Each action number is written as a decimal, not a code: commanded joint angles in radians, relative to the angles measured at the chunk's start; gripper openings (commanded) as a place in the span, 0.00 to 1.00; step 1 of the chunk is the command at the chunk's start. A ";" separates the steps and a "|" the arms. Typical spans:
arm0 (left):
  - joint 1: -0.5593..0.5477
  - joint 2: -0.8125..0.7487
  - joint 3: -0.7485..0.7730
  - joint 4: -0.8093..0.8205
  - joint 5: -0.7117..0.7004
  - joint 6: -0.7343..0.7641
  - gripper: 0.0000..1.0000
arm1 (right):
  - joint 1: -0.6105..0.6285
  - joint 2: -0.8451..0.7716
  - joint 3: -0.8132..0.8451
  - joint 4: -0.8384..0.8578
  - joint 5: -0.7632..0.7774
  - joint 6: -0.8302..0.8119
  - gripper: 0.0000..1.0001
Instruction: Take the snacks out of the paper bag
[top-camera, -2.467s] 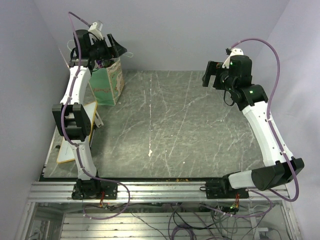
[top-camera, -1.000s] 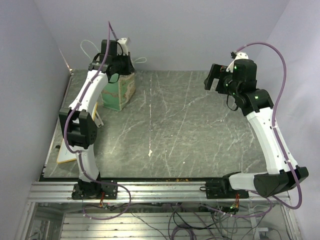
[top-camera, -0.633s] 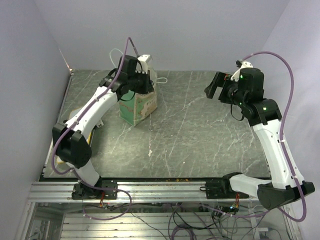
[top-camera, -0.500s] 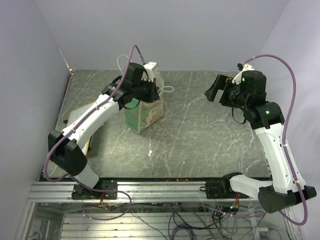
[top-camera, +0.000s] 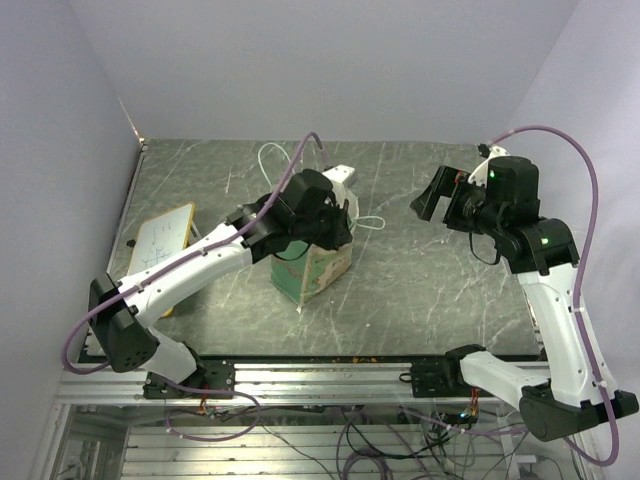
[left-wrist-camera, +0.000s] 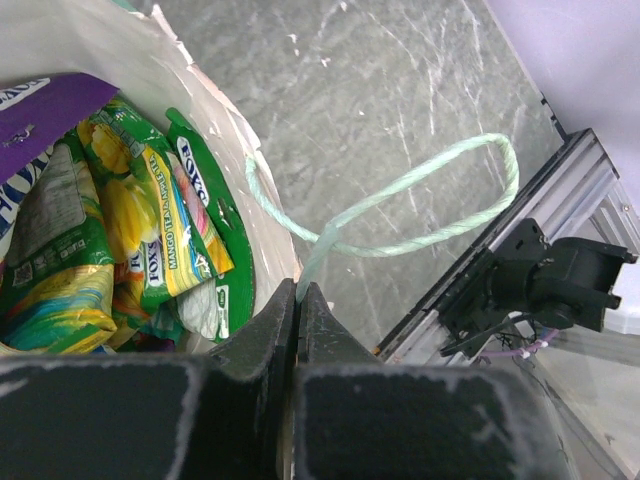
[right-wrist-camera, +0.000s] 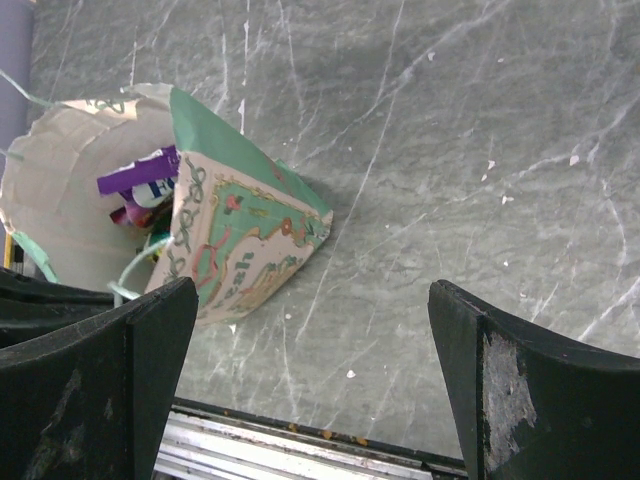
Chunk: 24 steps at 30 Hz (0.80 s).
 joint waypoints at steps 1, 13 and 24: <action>-0.060 -0.004 0.074 0.089 -0.054 -0.048 0.07 | -0.006 -0.016 0.003 -0.046 -0.003 -0.001 1.00; -0.065 -0.084 0.214 -0.099 -0.150 0.009 0.67 | -0.006 -0.036 -0.020 -0.038 -0.023 0.015 1.00; 0.157 -0.207 0.326 -0.359 -0.309 -0.023 0.92 | -0.007 -0.010 -0.069 0.036 -0.111 0.039 1.00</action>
